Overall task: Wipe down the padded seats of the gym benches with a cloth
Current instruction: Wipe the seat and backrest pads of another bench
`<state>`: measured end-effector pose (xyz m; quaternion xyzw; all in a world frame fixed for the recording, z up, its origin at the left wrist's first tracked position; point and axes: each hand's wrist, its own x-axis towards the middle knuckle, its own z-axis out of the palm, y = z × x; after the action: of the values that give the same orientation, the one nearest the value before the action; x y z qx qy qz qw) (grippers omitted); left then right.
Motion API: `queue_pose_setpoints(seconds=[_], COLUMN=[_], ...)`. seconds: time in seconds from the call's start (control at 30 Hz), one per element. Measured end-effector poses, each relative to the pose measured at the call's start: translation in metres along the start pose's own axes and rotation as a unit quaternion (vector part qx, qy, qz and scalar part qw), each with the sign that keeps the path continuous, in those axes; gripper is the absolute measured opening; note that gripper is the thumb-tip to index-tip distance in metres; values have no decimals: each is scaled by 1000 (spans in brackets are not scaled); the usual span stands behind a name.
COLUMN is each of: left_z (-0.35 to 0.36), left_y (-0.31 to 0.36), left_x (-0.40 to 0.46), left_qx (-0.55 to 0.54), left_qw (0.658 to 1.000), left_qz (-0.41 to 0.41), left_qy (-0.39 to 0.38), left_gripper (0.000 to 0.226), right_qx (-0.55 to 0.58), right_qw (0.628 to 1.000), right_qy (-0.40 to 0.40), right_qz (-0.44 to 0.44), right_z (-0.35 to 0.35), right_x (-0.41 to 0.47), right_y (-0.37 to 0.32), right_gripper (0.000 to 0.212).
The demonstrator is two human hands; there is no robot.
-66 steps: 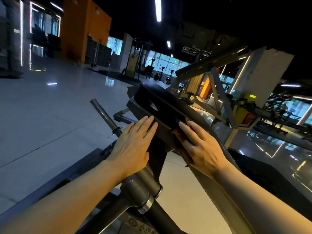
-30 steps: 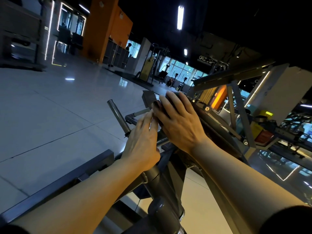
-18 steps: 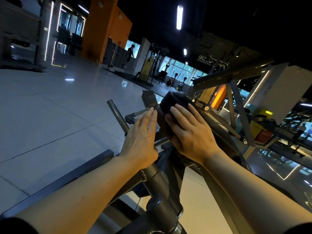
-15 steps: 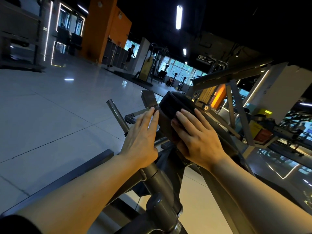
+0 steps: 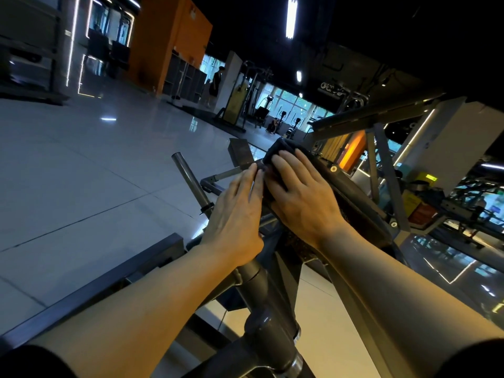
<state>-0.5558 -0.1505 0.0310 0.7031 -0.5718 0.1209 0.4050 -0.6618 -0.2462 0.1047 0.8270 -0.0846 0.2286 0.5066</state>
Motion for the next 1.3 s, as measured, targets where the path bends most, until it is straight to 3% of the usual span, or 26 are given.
queue_pose_setpoints(seconds=[0.13, 0.23, 0.53, 0.83, 1.1, 1.3], left_z=[-2, -3, -7, 0, 1, -2], left_y=[-4, -7, -3, -2, 1, 0], left_x=[1, 2, -1, -3, -3, -2], left_qx=[-19, -15, 56, 99, 80, 42], left_qw=[999, 999, 993, 981, 991, 998], left_qz=[-29, -25, 105, 167, 111, 32], left_qy=[-5, -15, -30, 1, 12, 34], left_gripper=[115, 113, 93, 77, 84, 93], right_qx=[29, 34, 24, 23, 9, 36], right_qw=[999, 999, 999, 1000, 1000, 999], right_qy=[1, -6, 5, -17, 25, -8], right_qz=[18, 4, -26, -9, -16, -16], right_z=[1, -1, -11, -16, -11, -7], right_x=[33, 23, -62, -136, -66, 24], right_y=[-7, 0, 23, 38, 23, 2], right_gripper=[34, 39, 43, 43, 43, 36])
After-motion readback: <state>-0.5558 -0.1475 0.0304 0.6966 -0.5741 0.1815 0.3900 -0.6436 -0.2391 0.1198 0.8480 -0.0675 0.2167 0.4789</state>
